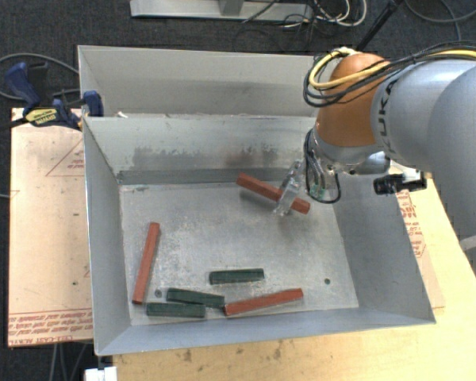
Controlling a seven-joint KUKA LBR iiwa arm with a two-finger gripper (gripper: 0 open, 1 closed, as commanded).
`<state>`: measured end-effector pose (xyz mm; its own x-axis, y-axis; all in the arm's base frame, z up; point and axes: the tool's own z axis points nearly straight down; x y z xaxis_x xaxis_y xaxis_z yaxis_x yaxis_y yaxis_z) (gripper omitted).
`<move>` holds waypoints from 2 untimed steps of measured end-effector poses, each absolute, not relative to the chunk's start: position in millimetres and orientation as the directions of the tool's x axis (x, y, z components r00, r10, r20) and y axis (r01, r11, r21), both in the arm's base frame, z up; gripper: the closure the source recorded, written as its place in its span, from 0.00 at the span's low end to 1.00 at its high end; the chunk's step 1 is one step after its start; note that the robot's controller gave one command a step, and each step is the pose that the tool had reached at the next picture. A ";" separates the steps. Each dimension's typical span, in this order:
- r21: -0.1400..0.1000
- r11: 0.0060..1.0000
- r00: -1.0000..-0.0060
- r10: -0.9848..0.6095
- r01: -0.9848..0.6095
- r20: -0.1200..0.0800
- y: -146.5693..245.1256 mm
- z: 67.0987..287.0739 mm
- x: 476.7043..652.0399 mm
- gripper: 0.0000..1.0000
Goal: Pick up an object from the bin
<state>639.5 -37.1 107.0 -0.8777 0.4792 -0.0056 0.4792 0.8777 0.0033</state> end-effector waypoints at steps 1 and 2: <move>0.003 0.879 -0.879 0.477 0.477 -0.005 -37.0 137.0 640.9 1.00; 0.004 0.880 -0.880 0.476 0.476 -0.007 -36.9 187.1 642.6 1.00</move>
Offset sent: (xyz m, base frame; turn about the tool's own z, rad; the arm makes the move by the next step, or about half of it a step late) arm -0.0001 0.0000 0.0279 0.0000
